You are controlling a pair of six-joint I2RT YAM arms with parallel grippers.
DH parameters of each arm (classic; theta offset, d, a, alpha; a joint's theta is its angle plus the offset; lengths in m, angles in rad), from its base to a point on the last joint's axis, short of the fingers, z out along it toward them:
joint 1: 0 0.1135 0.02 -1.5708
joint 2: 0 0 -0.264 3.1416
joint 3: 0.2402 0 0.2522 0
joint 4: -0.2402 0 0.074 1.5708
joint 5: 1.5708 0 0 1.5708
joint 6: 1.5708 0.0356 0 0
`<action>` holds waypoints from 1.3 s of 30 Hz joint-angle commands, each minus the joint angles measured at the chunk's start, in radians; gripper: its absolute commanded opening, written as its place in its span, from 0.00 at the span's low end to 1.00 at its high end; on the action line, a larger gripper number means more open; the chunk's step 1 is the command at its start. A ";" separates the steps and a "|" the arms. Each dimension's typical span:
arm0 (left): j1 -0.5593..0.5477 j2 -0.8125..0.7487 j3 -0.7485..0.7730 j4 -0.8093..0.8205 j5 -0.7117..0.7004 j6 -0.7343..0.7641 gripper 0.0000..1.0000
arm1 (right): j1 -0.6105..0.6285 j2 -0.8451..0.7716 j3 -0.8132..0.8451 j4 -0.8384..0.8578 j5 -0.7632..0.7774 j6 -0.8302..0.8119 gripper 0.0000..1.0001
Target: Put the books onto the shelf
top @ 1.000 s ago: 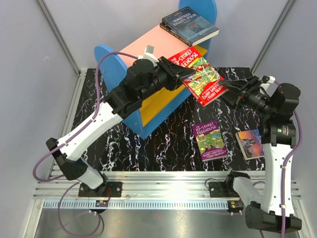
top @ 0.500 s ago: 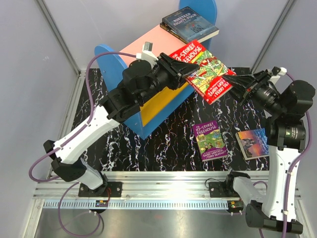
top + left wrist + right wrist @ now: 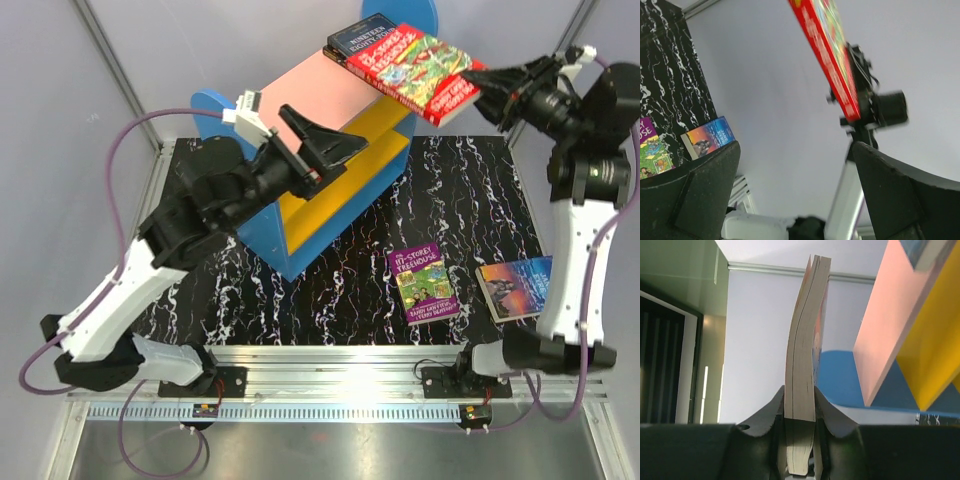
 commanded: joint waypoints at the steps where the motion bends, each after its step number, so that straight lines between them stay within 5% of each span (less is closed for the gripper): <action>1: -0.001 -0.089 -0.058 -0.007 -0.007 0.061 0.99 | -0.009 0.148 0.161 0.147 -0.027 0.046 0.00; 11: -0.001 -0.235 -0.247 0.004 0.001 0.050 0.99 | -0.002 0.515 0.552 0.072 0.034 -0.025 0.00; 39: 0.006 -0.232 -0.289 0.022 -0.036 0.062 0.97 | 0.150 0.733 0.701 -0.075 0.295 -0.120 0.01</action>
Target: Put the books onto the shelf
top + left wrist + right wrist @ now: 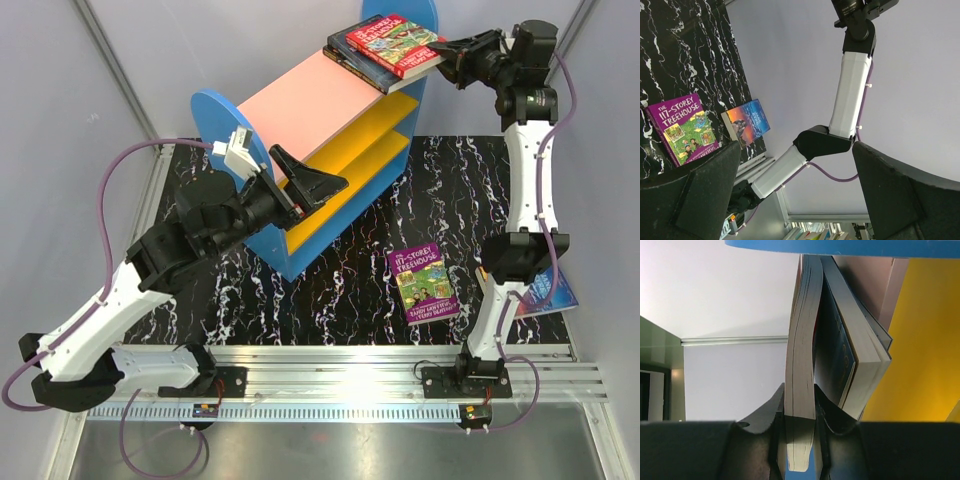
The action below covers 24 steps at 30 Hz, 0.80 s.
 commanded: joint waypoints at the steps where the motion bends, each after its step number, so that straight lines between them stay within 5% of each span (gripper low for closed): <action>1: 0.005 -0.014 0.002 0.052 -0.025 0.021 0.97 | 0.036 0.007 0.060 0.044 0.025 0.004 0.05; 7: 0.012 -0.017 0.002 0.053 -0.021 0.021 0.96 | 0.062 0.026 0.099 0.069 0.030 0.010 0.90; 8: 0.012 -0.018 0.002 0.053 -0.021 0.021 0.96 | 0.061 0.028 0.103 0.067 0.030 0.010 0.97; 15: 0.013 -0.021 -0.001 0.049 -0.011 0.015 0.96 | 0.019 -0.012 0.117 0.021 0.005 0.007 1.00; 24: 0.013 -0.012 -0.010 0.043 0.024 -0.005 0.96 | -0.090 -0.052 0.082 -0.233 -0.137 -0.099 0.99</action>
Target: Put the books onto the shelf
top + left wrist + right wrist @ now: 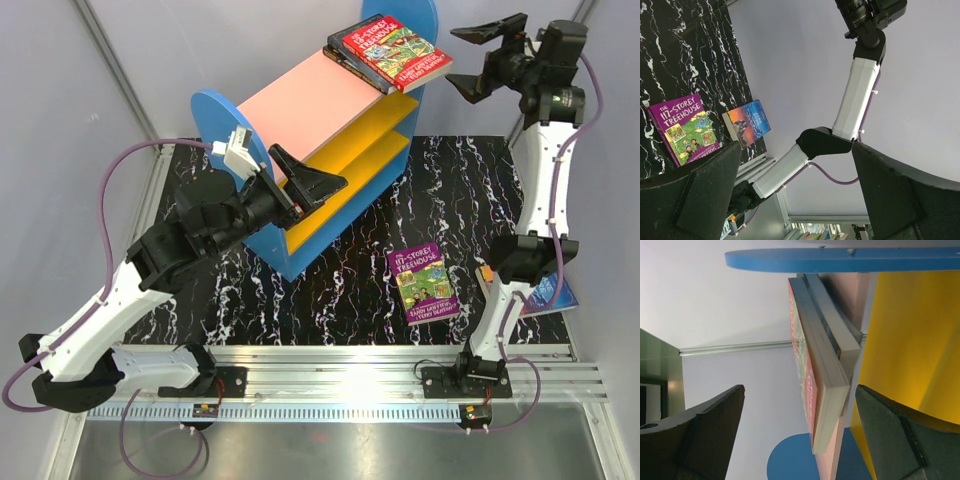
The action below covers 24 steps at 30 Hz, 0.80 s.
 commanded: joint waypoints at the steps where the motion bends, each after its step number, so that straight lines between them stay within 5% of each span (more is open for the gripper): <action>1: 0.003 -0.004 -0.005 0.044 0.025 -0.008 0.96 | -0.017 -0.052 0.009 -0.135 -0.102 -0.078 1.00; 6: 0.003 0.033 0.014 0.057 0.070 -0.016 0.95 | -0.004 -0.073 0.052 -0.283 -0.068 -0.196 1.00; 11: 0.004 0.050 0.019 0.047 0.090 -0.017 0.94 | -0.003 -0.254 -0.253 -0.234 -0.068 -0.262 0.88; 12: 0.003 0.048 0.015 0.047 0.091 -0.017 0.94 | -0.001 -0.309 -0.320 -0.225 -0.068 -0.267 0.80; 13: 0.004 0.048 0.008 0.047 0.091 -0.022 0.94 | -0.003 -0.333 -0.345 -0.207 -0.071 -0.268 0.53; 16: 0.004 0.049 0.004 0.047 0.095 -0.020 0.94 | -0.001 -0.391 -0.398 -0.199 -0.070 -0.271 0.00; 24: 0.004 0.069 0.013 0.052 0.108 -0.028 0.93 | 0.003 -0.374 -0.429 -0.076 -0.096 -0.193 0.00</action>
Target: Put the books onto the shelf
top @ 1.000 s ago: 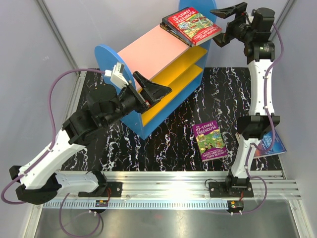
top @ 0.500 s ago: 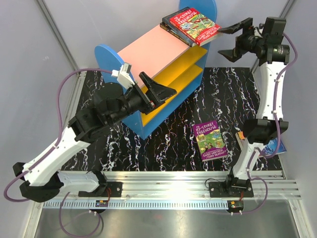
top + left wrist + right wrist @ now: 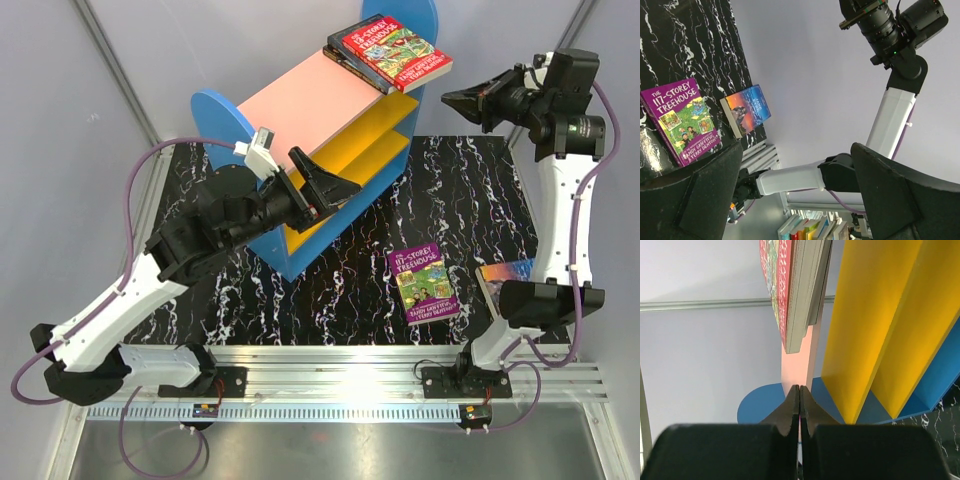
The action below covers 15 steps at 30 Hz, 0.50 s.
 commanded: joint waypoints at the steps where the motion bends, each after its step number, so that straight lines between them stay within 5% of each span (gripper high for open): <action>1: 0.004 0.011 0.013 0.043 0.031 -0.006 0.93 | 0.009 0.031 0.013 0.093 -0.027 0.035 0.00; 15: 0.004 0.017 0.010 0.032 0.009 0.005 0.93 | 0.043 0.198 0.168 0.192 -0.048 0.121 0.00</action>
